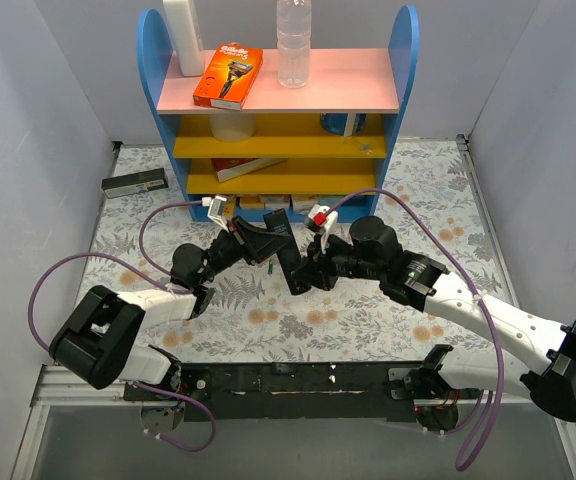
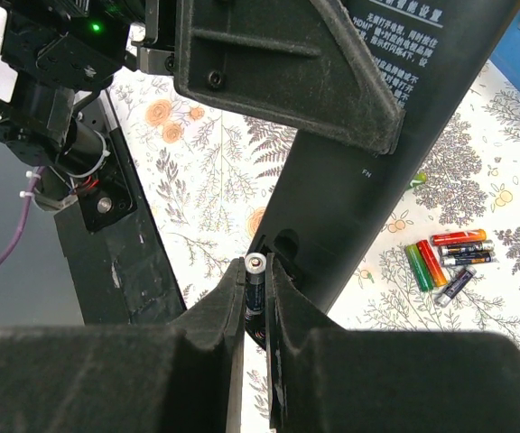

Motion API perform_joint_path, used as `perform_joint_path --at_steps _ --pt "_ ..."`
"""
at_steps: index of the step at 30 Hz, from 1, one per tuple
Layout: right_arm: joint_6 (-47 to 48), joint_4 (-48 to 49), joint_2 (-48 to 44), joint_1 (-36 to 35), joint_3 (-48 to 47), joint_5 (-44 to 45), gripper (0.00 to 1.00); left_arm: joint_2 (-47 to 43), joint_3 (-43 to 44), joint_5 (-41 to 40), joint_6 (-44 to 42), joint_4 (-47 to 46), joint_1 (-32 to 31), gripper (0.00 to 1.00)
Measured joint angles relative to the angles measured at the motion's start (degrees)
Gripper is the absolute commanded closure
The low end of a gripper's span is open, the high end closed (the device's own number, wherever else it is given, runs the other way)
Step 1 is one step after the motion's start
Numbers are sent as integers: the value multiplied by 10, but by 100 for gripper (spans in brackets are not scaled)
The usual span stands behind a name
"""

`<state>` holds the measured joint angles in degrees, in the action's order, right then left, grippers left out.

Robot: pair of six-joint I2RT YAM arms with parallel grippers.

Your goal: Load the batteries into the remote control

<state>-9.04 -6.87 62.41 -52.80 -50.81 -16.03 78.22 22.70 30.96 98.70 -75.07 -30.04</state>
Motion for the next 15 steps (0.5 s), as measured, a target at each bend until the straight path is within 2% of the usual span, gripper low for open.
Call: perform_joint_path --at_steps 3,11,15 --pt "0 -1 4 0 0 0 98 0 2 4 -4 1 0 100" --pt "0 -1 11 -1 0 7 79 2 3 10 -9 8 3 100" --pt "-2 -2 11 -2 0 9 75 2 3 10 -9 9 3 100"
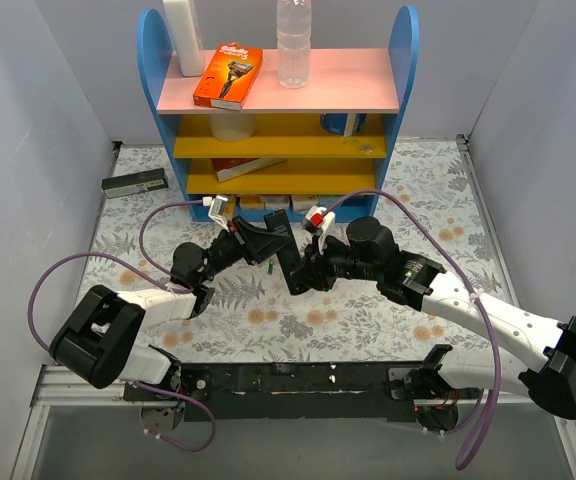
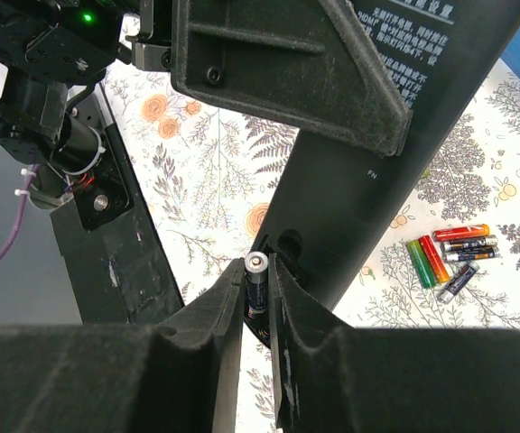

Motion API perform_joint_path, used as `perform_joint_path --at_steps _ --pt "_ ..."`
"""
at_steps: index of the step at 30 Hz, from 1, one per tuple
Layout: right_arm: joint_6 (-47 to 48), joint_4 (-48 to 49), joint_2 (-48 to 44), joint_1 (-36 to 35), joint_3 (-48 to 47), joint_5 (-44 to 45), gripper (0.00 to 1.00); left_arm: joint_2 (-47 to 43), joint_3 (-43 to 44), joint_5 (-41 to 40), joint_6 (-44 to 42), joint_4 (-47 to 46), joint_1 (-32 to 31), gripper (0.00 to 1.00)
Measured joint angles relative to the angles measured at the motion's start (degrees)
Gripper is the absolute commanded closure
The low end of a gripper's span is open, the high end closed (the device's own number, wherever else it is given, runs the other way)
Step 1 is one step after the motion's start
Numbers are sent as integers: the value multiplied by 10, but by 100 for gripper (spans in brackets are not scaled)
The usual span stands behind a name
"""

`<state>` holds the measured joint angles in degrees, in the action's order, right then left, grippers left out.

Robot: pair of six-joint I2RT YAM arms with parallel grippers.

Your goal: Load the batteries into the remote control

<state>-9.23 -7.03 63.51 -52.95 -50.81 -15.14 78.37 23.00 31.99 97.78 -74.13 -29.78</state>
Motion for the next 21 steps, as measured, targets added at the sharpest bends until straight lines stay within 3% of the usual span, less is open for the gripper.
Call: perform_joint_path --at_steps 9,21 --pt "-5 -3 5 -1 0 0 69 0 0 0 2 -1 0 100" --pt "-11 -2 4 -5 -1 2 50 0 0 -7 0 0 1 100"
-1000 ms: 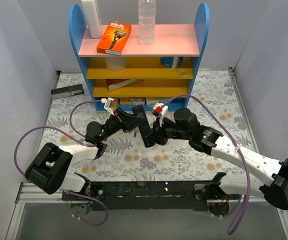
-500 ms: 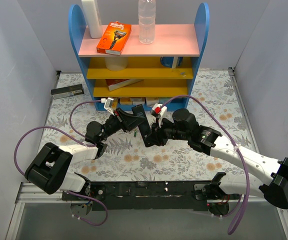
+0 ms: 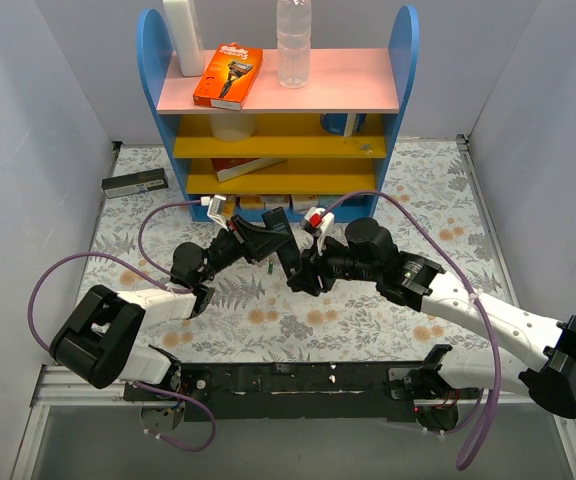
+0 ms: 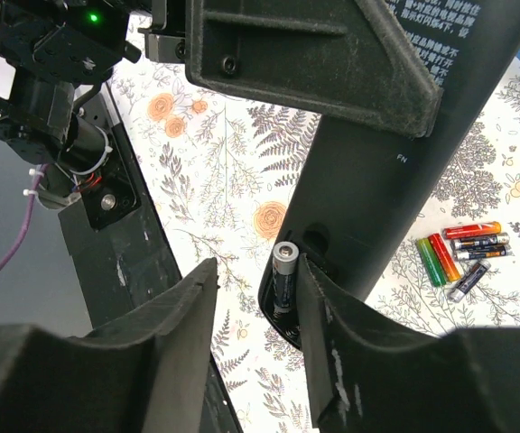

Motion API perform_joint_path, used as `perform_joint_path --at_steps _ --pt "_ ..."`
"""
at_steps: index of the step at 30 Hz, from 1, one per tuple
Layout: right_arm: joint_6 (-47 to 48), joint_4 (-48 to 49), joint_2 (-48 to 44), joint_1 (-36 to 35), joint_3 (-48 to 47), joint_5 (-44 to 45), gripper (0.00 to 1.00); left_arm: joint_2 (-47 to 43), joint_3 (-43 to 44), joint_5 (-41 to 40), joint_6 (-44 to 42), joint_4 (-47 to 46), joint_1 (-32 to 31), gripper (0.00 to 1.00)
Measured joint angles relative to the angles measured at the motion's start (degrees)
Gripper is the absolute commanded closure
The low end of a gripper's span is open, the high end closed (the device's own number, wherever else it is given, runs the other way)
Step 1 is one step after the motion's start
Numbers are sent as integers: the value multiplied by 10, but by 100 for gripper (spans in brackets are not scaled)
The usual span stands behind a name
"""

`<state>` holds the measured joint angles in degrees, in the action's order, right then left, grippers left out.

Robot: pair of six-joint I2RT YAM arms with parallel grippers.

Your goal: Load the batteries into the remote control

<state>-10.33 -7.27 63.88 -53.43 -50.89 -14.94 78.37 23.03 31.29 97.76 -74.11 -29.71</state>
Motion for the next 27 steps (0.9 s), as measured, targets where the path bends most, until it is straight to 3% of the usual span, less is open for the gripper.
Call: perform_joint_path --at_steps 15,17,27 --pt "9 -27 -31 -2 -9 30 40 0 0 -5 1 0 0 100" --pt "19 -36 -34 -1 -12 42 35 -2 0 -2 6 -2 0 100" --pt "178 -72 -63 3 -31 -2 37 -17 0 12 11 -10 0 100"
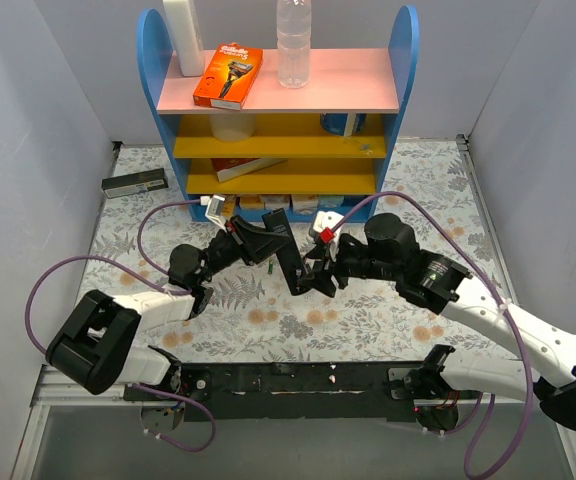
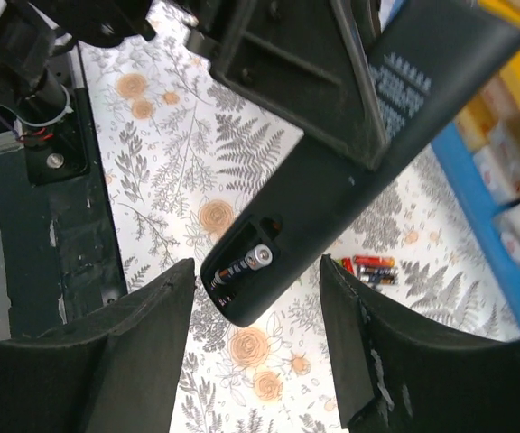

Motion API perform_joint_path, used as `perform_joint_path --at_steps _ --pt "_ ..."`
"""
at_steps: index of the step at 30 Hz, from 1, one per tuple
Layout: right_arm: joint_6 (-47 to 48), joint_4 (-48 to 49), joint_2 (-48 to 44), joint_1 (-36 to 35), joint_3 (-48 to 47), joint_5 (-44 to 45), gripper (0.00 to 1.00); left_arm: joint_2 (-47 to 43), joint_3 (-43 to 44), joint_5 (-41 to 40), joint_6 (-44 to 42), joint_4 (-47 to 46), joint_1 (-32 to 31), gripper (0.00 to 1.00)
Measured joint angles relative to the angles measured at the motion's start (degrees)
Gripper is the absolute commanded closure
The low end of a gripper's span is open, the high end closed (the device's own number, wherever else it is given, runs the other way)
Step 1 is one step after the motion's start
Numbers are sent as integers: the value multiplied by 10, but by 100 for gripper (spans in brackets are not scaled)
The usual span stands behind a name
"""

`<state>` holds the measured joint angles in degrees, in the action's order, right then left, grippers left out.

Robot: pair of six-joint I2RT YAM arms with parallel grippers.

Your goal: Load the batteries into the remote control

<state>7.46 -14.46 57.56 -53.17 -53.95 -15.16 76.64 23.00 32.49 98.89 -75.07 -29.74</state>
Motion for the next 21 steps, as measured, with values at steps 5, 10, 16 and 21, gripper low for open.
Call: perform_joint_path --at_steps 5,10,16,21 --pt "50 -22 2 0 -49 -36 44 -5 0 0 0 0 0 100" --pt "83 -34 6 0 -57 -53 46 -8 0 0 0 0 0 100" --pt "109 -63 16 0 -57 -66 48 -18 0 1 0 0 0 100" --pt "123 -69 21 0 -57 -78 49 -23 0 3 2 0 0 100"
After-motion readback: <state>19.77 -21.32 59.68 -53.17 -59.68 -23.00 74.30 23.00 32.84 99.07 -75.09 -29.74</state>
